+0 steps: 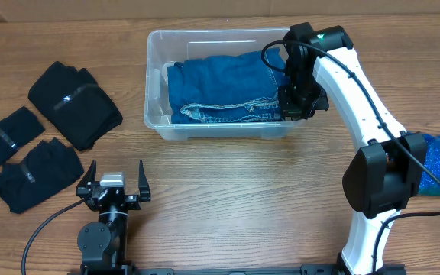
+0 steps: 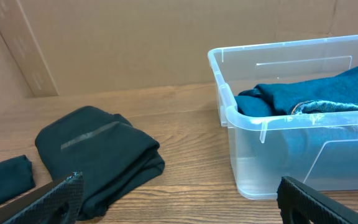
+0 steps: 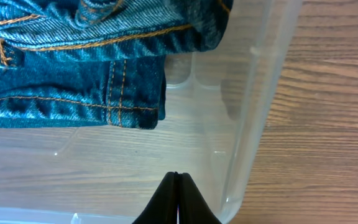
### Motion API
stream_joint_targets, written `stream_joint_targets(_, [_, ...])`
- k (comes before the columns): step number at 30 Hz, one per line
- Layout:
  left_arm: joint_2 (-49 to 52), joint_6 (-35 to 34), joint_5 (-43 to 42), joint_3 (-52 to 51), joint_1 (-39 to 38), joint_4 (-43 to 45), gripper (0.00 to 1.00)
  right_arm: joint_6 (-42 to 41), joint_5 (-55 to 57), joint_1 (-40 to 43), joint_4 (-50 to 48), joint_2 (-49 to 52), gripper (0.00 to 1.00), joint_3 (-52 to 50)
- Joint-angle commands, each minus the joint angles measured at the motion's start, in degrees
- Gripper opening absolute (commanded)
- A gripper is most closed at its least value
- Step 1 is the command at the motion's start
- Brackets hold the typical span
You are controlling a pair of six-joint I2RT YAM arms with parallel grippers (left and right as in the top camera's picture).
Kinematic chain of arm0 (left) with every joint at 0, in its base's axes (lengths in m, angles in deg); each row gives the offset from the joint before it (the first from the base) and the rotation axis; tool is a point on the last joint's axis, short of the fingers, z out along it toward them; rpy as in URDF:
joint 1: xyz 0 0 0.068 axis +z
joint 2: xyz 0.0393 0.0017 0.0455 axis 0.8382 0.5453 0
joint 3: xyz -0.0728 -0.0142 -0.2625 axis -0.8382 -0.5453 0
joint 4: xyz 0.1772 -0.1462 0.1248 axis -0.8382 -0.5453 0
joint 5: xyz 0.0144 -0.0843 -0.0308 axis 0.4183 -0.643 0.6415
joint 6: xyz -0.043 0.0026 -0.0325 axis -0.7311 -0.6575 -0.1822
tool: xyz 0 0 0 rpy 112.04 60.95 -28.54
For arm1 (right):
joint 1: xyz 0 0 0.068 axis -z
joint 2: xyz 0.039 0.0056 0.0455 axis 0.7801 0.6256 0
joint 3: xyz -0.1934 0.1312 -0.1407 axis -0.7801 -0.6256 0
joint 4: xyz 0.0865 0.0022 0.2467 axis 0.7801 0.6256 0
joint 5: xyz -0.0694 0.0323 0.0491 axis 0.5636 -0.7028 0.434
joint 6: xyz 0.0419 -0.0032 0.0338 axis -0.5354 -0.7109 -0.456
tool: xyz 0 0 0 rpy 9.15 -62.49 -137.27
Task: Pack container
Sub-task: 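Push the jeans' right edge down into the container with the right gripper, then move the right gripper to the sparkly blue garment on the right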
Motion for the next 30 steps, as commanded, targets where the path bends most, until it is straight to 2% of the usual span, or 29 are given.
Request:
stream_joint_targets(1, [-0.6, 1.0, 0.3, -0.2, -0.4, 0.2, 1.00, 0.0, -0.8, -0.3, 0.6, -1.6, 0.04, 0.2])
stream_joint_targets(5, [-0.6, 1.0, 0.3, -0.2, -0.4, 0.2, 1.00, -0.3, -0.8, -0.2, 0.3, -3.9, 0.04, 5.0])
stream_joint_targets(6, [-0.6, 1.0, 0.3, -0.2, -0.4, 0.2, 1.00, -1.1, -0.8, -0.1, 1.4, -4.7, 0.06, 8.3])
stream_joint_targets(8, [-0.6, 1.0, 0.3, -0.2, -0.4, 0.2, 1.00, -2.1, -0.8, 0.1, 3.7, -5.6, 0.19, 13.3])
stream_joint_targets(12, [-0.6, 1.0, 0.3, -0.2, -0.4, 0.2, 1.00, -4.6, -2.2, 3.3, 7.3, -8.1, 0.84, 22.6])
stream_joint_targets(14, [-0.6, 1.0, 0.3, -0.2, -0.4, 0.2, 1.00, -4.5, -4.7, 5.9, 7.3, -10.3, 0.96, 23.2])
stream_joint_targets(18, [-0.6, 1.0, 0.3, -0.2, -0.4, 0.2, 1.00, -4.5, -9.4, 12.0, 7.4, -16.1, 0.98, 23.0])
stream_joint_targets(23, [-0.6, 1.0, 0.3, -0.2, -0.4, 0.2, 1.00, -6.7, -5.6, 20.6, 7.4, -29.3, 1.00, 20.4])
stream_joint_targets(26, [-0.6, 1.0, 0.3, -0.2, -0.4, 0.2, 1.00, -13.7, 2.0, 28.7, 7.3, -36.7, 1.00, 15.0])
stream_joint_targets(30, [-0.6, 1.0, 0.3, -0.2, -0.4, 0.2, 1.00, -15.1, 1.4, 42.2, 7.3, -39.6, 1.00, 6.1])
